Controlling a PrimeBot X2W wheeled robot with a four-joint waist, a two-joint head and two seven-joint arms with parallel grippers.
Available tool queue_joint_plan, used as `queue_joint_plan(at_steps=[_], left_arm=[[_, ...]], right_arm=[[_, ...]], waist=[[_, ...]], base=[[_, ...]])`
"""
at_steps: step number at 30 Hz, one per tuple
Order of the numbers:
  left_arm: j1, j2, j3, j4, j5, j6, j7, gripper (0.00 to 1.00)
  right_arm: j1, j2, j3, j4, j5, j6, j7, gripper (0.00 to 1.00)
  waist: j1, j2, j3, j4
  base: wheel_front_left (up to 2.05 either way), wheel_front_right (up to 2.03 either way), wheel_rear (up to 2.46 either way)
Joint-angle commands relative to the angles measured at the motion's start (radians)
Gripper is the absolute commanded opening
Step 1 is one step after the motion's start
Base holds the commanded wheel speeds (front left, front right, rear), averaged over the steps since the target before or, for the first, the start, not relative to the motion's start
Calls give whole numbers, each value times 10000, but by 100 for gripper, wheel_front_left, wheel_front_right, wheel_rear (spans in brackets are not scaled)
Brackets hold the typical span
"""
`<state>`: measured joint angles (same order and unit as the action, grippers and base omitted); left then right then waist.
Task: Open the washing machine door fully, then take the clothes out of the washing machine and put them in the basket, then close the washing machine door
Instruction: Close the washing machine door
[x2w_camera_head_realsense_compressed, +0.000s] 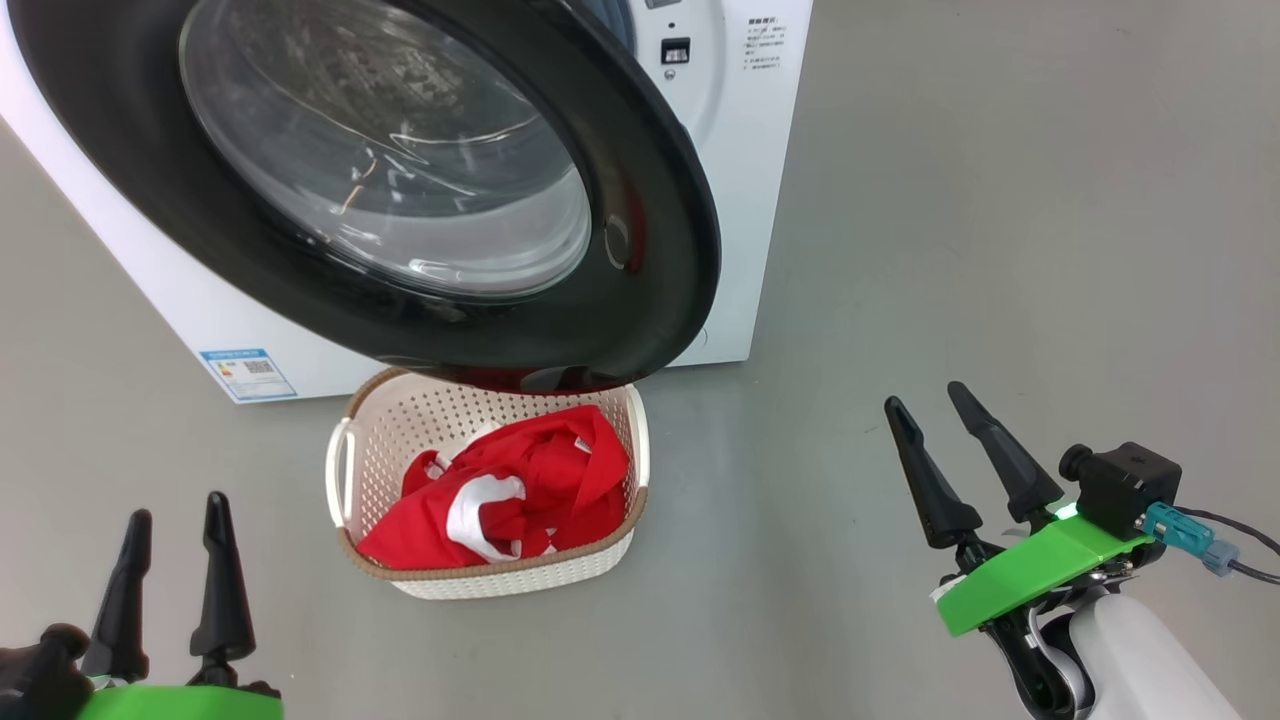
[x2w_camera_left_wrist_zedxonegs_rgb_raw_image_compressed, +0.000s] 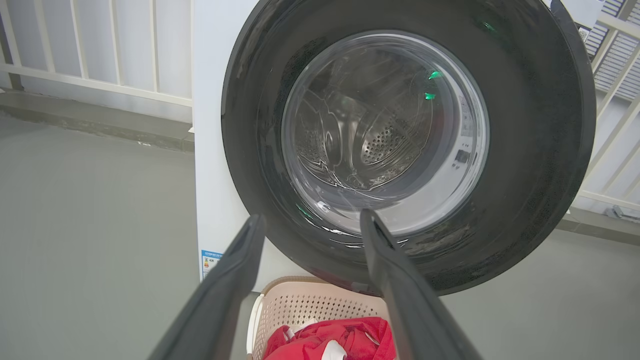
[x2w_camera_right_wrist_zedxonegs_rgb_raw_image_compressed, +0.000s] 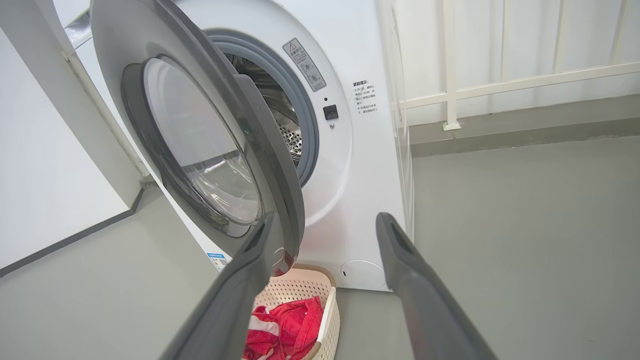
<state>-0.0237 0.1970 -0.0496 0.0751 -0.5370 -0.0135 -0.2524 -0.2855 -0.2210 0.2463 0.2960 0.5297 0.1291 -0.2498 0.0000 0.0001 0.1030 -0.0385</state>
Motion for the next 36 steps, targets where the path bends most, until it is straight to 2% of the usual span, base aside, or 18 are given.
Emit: queue_joint_plan(at_steps=[1, 31, 33, 34, 35, 36], left_arm=[[-166, 165, 424, -274, 130, -28, -90, 100], [-261, -279, 698, -158, 502, -371, -93, 100], [-271, -308, 713, -174, 518, -384, -93, 100], [-271, -308, 713, -174, 518, -384, -93, 100], [-279, -319, 714, -182, 528, -395, -93, 100], [-287, -330, 716, -187, 533, -405, -93, 100]], right_arm=[[-1, -73, 208, -226, -60, 16, -120, 100], [-44, -84, 203, -313, -61, 16, -120, 100], [-69, -96, 199, -328, -60, 16, -120, 81], [-69, -96, 199, -328, -60, 16, -120, 81], [-92, -100, 198, -336, -60, 16, -120, 63], [-130, -99, 215, -352, -57, 16, -120, 50]], waist=[[0, -1, -12, 0], [0, -1, 74, 66], [0, -1, 104, 89], [0, -1, 104, 89], [0, -1, 126, 102], [0, -1, 150, 114]], base=[[0, 0, 0], [0, 0, 0], [0, 0, 0], [0, 0, 0], [0, 0, 0], [0, 0, 0]])
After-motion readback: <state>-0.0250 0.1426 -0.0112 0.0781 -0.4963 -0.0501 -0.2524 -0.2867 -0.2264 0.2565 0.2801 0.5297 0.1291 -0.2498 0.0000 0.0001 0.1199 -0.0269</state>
